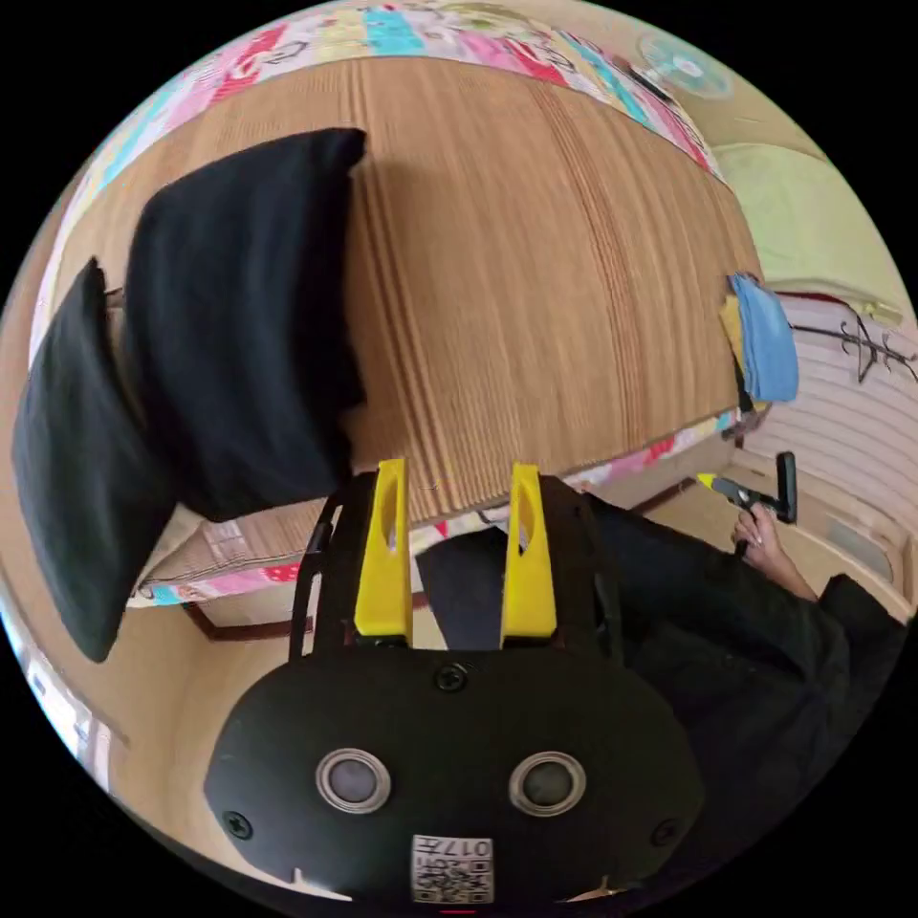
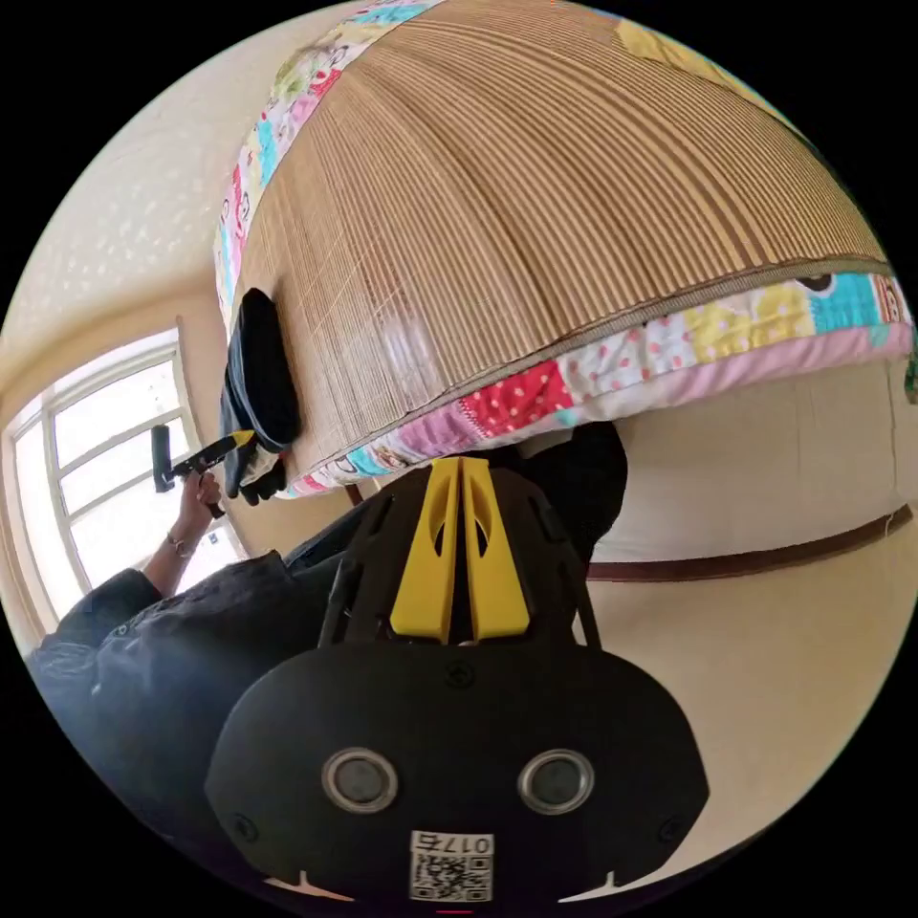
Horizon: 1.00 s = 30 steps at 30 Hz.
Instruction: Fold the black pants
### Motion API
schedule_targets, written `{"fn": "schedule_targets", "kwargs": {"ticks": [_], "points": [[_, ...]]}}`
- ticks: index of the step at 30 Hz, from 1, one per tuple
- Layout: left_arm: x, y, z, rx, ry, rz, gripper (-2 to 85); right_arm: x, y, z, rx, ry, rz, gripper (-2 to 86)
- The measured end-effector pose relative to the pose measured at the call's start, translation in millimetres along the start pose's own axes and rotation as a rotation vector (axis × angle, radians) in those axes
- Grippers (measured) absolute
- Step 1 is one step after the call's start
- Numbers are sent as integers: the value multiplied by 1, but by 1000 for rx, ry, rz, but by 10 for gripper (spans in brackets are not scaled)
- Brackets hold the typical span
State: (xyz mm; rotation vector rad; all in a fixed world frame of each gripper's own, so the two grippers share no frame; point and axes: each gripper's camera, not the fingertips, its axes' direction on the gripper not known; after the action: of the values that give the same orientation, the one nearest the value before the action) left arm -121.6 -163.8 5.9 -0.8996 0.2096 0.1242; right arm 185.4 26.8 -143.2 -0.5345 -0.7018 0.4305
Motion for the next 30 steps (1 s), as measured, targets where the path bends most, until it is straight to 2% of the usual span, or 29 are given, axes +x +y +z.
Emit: {"fn": "schedule_targets", "kwargs": {"ticks": [2,4,7,9,13,15,17,19,21,23,26,28,30], "points": [[-46,-12,-13,76,-71,-111,163,-23,-3,8,-35,25,-58,2],[-79,-21,-22,146,-52,-181,165,-42,7,13,-59,54,-115,1],[-124,-36,-30,238,-29,-237,162,-41,34,13,-54,106,-61,1],[-144,-48,-21,210,2,-230,143,-32,53,12,-31,95,2,2],[-156,-50,6,173,102,-284,102,-18,90,3,100,-71,41,3],[-140,-42,0,206,203,-223,58,-24,92,-2,153,-106,19,4],[-100,-19,-13,298,439,-1,19,-40,82,-6,183,-96,0,6],[-63,-1,-11,289,631,98,4,-75,53,-8,187,-56,-69,11],[-16,18,0,249,614,172,-2,-114,26,-10,209,-26,-167,18],[43,39,27,121,588,271,-4,-159,-5,-11,216,-6,-279,31],[99,68,44,35,576,436,-4,-242,-58,2,177,58,-459,82],[119,87,48,10,539,508,-1,-292,-102,34,98,210,-533,128],[126,103,53,-31,537,541,3,-304,-136,67,51,320,-507,140]]}}
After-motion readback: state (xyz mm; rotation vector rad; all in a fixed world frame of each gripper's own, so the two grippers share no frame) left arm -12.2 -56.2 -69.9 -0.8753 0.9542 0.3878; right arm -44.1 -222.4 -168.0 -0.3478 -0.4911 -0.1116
